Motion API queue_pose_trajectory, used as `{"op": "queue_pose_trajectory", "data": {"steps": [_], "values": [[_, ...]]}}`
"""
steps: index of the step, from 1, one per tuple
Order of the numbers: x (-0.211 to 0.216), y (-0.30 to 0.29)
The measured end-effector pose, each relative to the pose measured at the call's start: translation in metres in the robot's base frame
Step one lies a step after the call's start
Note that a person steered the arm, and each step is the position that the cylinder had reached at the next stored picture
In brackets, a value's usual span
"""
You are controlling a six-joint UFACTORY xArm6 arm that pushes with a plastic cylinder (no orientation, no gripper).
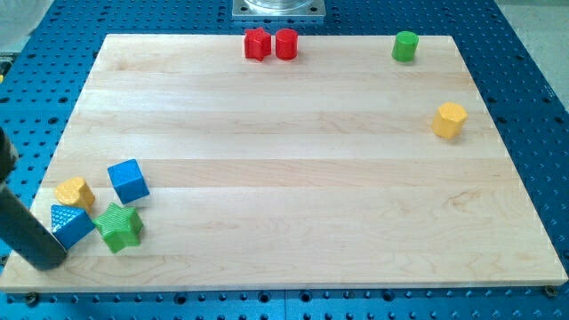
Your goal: Place the heart at the left to the hexagon
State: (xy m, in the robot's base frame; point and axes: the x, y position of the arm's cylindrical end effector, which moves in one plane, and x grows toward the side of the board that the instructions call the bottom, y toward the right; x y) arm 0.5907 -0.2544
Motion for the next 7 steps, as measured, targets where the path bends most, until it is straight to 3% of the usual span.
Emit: {"op": "queue_pose_trajectory", "data": {"steps": [2, 4, 5, 6, 7], "values": [[-0.068, 0.009], [-0.133, -0.048], [-0.140, 0.010], [-0.146, 0.130], [-0.153, 0.028]]}}
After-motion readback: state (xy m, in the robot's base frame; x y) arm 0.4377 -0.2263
